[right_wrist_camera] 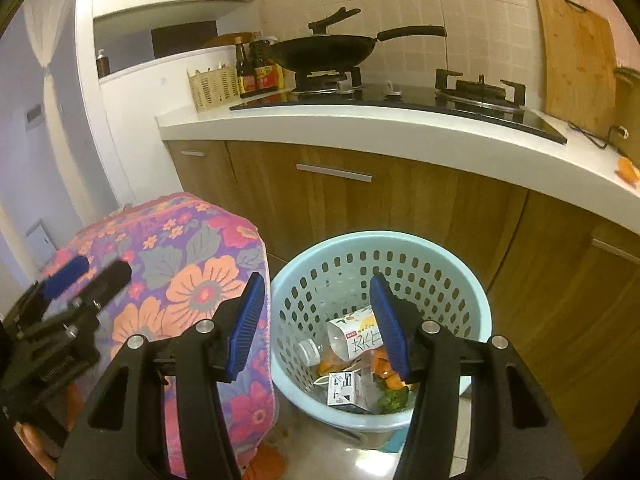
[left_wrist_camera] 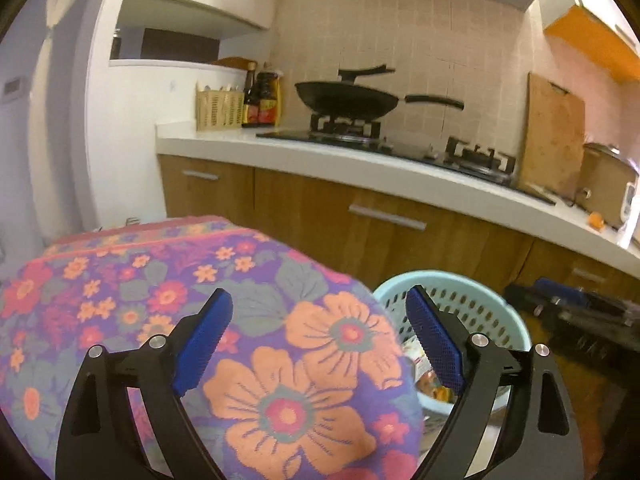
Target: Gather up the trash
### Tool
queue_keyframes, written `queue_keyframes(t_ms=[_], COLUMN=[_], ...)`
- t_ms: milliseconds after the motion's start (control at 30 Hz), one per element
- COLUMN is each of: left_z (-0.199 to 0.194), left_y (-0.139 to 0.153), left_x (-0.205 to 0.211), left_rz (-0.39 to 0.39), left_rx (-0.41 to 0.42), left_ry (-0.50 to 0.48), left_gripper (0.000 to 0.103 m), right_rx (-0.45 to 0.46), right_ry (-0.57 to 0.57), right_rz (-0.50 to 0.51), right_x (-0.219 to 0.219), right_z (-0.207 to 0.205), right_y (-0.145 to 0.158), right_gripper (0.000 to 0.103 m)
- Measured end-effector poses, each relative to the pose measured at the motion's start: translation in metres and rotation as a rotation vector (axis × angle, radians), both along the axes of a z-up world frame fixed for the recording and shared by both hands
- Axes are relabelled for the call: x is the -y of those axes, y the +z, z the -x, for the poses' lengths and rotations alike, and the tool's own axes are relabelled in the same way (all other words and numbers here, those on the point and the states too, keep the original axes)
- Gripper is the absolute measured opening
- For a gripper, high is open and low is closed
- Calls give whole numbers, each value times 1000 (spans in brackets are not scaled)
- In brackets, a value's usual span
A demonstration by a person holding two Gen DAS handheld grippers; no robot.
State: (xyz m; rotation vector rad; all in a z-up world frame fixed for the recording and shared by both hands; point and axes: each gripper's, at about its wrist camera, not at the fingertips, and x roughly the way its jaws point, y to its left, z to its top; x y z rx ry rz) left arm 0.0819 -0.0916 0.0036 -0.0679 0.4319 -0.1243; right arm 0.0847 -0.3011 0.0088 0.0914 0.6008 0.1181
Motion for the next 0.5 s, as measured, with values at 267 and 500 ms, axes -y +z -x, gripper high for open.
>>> queue_keyframes(t_ms=[267, 500], left_z=[5, 7], left_y=[-5, -7], left_x=[7, 9], left_rz=[-83, -88], left_rx=[13, 0], left_ry=[40, 31], left_gripper=[88, 88], right_rx=[36, 63], right_ry=[-18, -57], right_rz=[41, 89], right_x=[-13, -17], right_z=[10, 14], right_y=[4, 8], right_gripper=[55, 57])
